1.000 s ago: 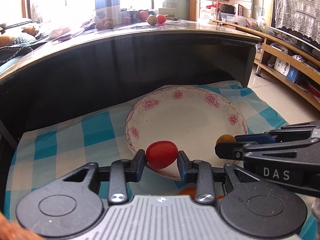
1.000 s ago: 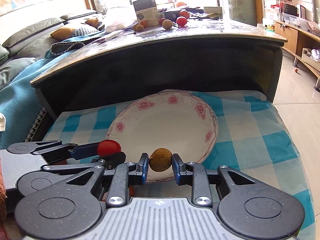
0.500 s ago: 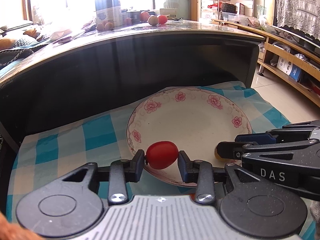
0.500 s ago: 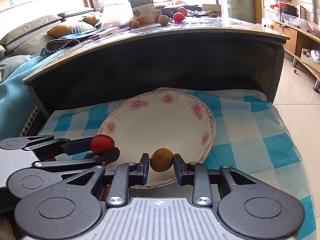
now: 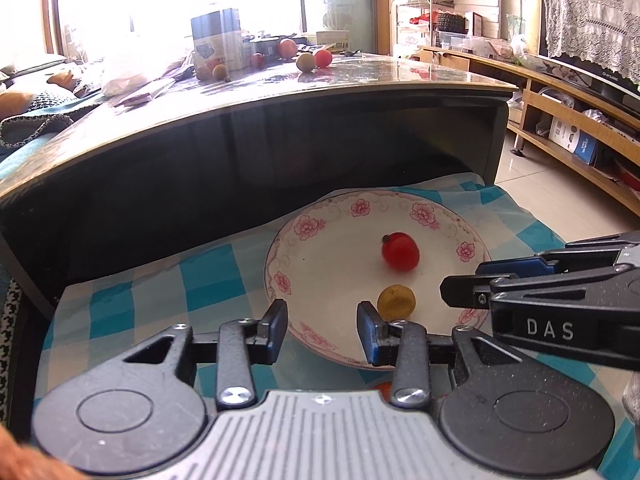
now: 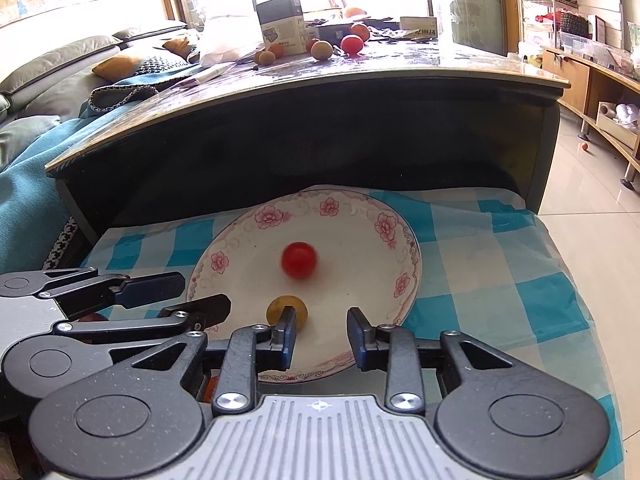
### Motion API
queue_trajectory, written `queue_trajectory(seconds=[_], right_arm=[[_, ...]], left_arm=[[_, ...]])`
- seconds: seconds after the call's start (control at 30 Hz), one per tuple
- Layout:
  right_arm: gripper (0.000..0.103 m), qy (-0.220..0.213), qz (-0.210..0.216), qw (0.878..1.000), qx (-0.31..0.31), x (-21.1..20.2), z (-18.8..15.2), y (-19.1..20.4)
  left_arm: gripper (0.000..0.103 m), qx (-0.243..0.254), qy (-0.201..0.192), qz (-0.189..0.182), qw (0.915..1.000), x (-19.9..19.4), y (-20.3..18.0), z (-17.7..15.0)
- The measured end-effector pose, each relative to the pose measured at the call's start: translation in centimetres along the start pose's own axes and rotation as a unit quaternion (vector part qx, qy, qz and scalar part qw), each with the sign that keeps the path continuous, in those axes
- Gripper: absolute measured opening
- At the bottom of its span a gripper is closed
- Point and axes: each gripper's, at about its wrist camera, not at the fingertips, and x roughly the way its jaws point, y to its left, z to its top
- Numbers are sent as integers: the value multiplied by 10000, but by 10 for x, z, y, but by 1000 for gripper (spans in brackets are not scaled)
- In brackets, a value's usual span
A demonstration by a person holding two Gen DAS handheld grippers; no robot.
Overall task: Organize fruits
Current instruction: 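Open both grippers to drop the fruits into the bowl, then move both grippers back to the remaining fruit pile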
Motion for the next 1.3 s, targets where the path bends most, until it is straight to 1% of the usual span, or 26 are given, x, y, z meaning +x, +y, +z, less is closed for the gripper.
queue_trajectory(seconds=[0.2,0.27,0.33,0.43,0.63,0.8,0.93,1.0,1.1,1.3], right_arm=[[27,-55,42,10000,-24,-15,2,5],[30,-61,66,9999,-57,-21,1,8],[30,-59,94,9999,-108,-27,0,12],[30,-22,145,9997,-215,-35,-3,18],[30,218,201,9989,-360,-51,-15,28],[30,486,319,9970,-513,-64,-33,37],[30,748,443,9941,-653,-64,-49,47],[30,830,440,9926,-769,-58,-56,51],[30,984,468,9913,-737,-47,-62,51],[30,1010,517,9908,-744,-31,-65,56]], left_arm=[[47,4,25,-25,10000,-23,7,-5],[47,26,38,-22,10000,-31,10,-9],[48,56,63,-23,10000,-39,12,-12],[48,63,134,-107,9998,-50,15,-18],[48,299,350,-360,9983,-70,14,-32],[49,449,550,-608,9956,-84,14,-46],[51,355,664,-732,9945,-82,19,-59],[51,351,758,-749,9937,-77,22,-64],[51,386,832,-758,9929,-71,24,-69],[51,502,857,-842,9915,-60,23,-71]])
